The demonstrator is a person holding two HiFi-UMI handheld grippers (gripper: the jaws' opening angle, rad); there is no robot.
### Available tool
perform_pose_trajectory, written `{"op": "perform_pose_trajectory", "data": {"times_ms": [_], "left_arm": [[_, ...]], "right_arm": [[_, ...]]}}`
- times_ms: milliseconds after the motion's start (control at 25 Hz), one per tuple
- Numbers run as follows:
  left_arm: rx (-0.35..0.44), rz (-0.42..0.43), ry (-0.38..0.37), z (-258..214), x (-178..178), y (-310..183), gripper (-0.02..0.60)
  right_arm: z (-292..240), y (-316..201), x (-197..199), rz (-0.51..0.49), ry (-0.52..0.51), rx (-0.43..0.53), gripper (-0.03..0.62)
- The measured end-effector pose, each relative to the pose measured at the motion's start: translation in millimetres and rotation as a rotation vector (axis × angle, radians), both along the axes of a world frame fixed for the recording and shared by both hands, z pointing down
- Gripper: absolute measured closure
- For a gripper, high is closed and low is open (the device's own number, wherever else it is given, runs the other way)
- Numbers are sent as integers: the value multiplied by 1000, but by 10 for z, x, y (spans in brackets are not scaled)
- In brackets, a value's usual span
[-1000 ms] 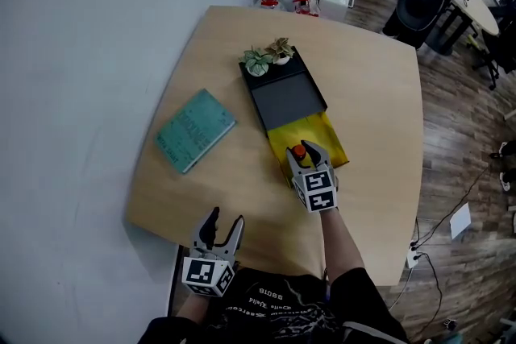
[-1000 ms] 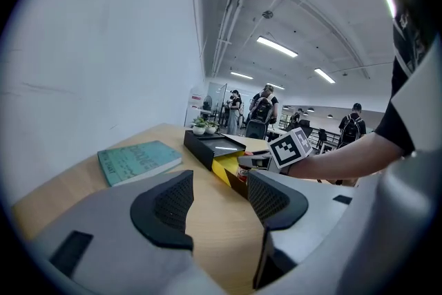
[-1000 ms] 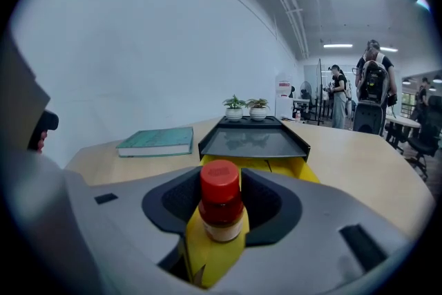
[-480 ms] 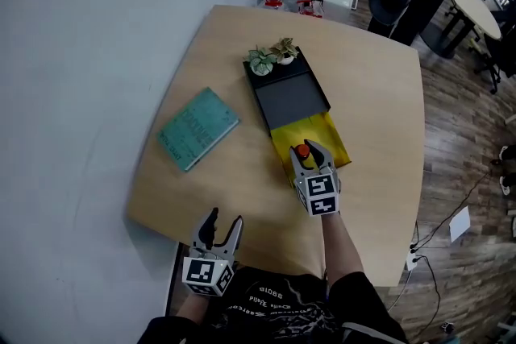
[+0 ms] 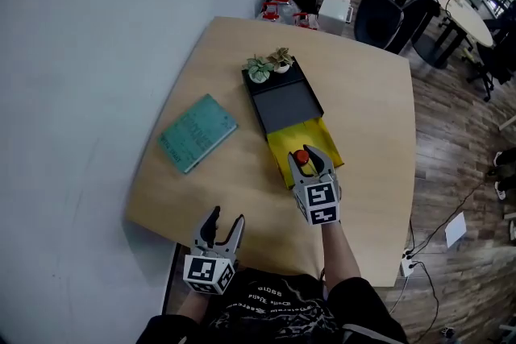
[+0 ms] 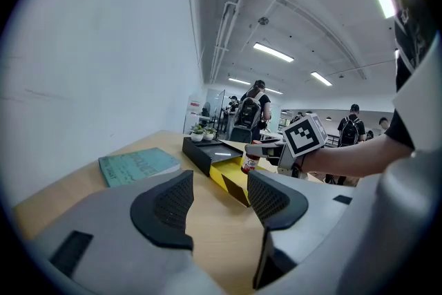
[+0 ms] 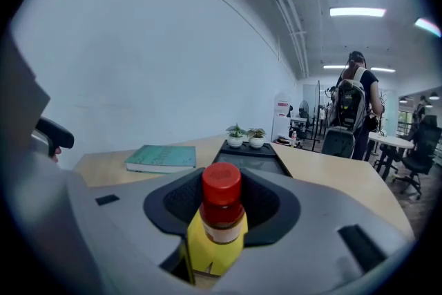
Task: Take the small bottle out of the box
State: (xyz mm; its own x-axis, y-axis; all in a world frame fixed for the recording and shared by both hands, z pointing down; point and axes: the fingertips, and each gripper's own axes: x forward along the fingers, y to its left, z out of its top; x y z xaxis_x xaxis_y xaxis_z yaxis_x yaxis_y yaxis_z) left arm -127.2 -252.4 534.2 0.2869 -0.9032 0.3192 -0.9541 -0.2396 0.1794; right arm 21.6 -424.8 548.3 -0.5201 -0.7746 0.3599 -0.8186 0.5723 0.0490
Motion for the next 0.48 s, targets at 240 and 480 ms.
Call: {"op": "perform_pose_trajectory", "data": {"times_ms": [240, 480], "left_arm": [[39, 32, 0, -82, 86, 73, 331], [77, 45, 14, -205, 105, 143, 331]], "right_arm": [[-253, 287, 29, -29, 76, 64, 434], [-432, 527, 95, 3, 36, 60, 434]]}}
